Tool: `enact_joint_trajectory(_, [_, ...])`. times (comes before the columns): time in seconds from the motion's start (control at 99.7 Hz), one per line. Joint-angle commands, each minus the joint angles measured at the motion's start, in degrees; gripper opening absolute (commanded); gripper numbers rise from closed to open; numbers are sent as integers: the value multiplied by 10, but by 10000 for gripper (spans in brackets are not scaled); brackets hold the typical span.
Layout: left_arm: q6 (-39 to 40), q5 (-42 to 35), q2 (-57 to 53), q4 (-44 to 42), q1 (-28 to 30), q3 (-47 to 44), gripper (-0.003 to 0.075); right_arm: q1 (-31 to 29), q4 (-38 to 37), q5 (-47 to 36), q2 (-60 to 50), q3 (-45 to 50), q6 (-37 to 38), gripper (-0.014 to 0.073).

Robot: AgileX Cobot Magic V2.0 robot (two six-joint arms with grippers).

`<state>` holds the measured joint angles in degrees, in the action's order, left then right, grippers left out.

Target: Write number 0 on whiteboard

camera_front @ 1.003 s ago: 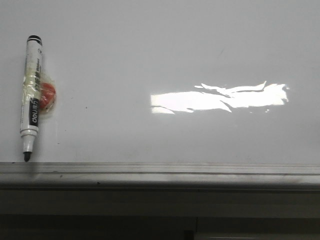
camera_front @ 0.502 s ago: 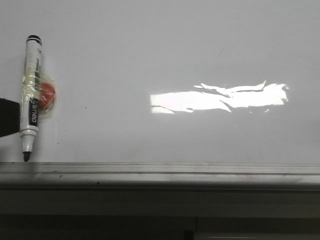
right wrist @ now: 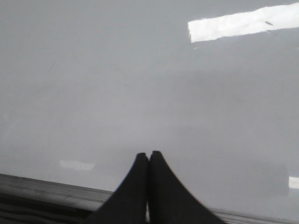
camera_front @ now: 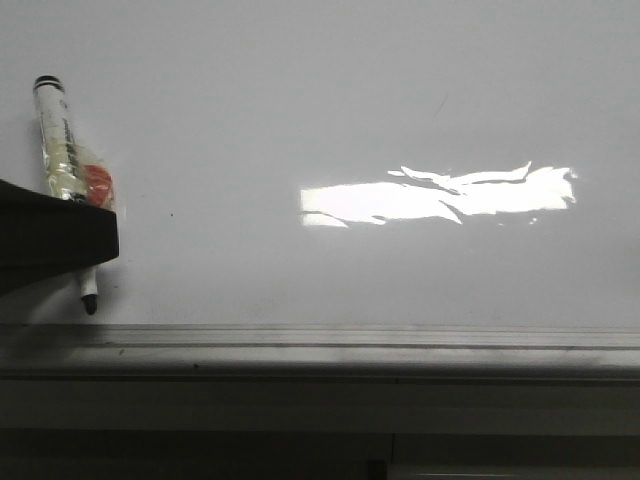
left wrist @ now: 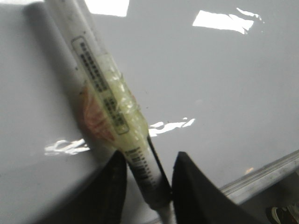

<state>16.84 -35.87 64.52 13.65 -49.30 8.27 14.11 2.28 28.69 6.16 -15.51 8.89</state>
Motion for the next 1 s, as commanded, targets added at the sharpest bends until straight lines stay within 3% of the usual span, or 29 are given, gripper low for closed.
enact_joint_trajectory(0.0, [11, -43, 13, -5, -3, 13, -19, 0, -5, -39, 13, -13, 0, -69])
enact_joint_trajectory(0.181, [14, -109, 12, -118, -3, 13, -20, 4, 46, -41, 14, -21, -12, -68])
enact_joint_trajectory(0.271, [12, -157, 12, -175, -3, 13, -20, 23, 118, -35, 24, -48, -141, -47])
enact_joint_trajectory(0.361, [4, -162, 12, -208, -3, 15, -20, 55, 194, -5, 51, -86, -289, 64])
enact_joint_trajectory(0.441, [-16, -159, 12, -256, -3, 19, -20, 81, 220, 48, 93, -121, -343, 229])
enact_joint_trajectory(0.562, [-83, -88, 12, -400, -3, 56, -20, 113, 220, 121, 177, -175, -358, 384])
enact_joint_trajectory(0.772, [-83, 109, 11, -551, -3, 168, -20, 201, 238, 100, 279, -234, -445, 380])
enact_joint_trajectory(0.993, [-84, 105, 11, -571, -3, 207, -20, 256, 238, 16, 338, -252, -516, 380])
